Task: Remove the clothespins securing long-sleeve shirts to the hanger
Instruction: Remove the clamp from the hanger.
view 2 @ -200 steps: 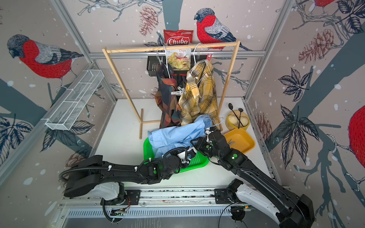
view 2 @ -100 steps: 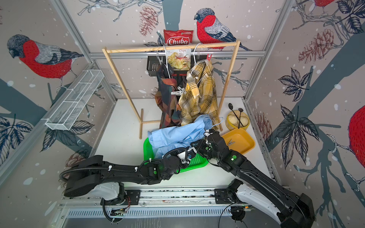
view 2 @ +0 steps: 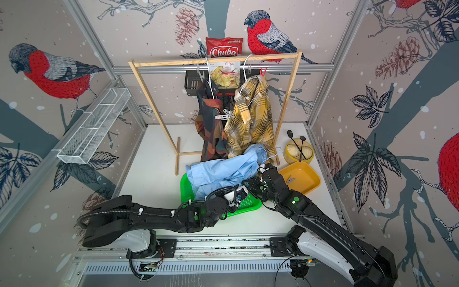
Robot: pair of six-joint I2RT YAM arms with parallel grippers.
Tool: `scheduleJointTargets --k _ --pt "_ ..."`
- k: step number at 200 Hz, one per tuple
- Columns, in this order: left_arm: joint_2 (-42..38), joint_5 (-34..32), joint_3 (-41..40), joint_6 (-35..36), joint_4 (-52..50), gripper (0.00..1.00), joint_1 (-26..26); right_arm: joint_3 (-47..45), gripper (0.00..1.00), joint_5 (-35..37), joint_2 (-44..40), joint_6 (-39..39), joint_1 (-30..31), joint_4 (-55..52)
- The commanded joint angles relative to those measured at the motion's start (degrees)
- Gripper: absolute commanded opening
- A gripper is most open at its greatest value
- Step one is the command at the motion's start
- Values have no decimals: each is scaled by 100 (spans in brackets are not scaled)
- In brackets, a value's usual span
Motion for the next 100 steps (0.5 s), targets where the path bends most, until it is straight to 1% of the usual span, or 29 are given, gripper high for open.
scheduleJointTargets --k 1,74,100 --pt "31 -52 -9 -62 -67 0 1 -4 18 -16 -69 46 11 109" --pt "107 -127 30 -214 -136 0 73 0 10 133 -478 47 11 -314" --pt "46 -165 39 -296 -178 0 122 89 8 390 -781 -4 -14 -697"
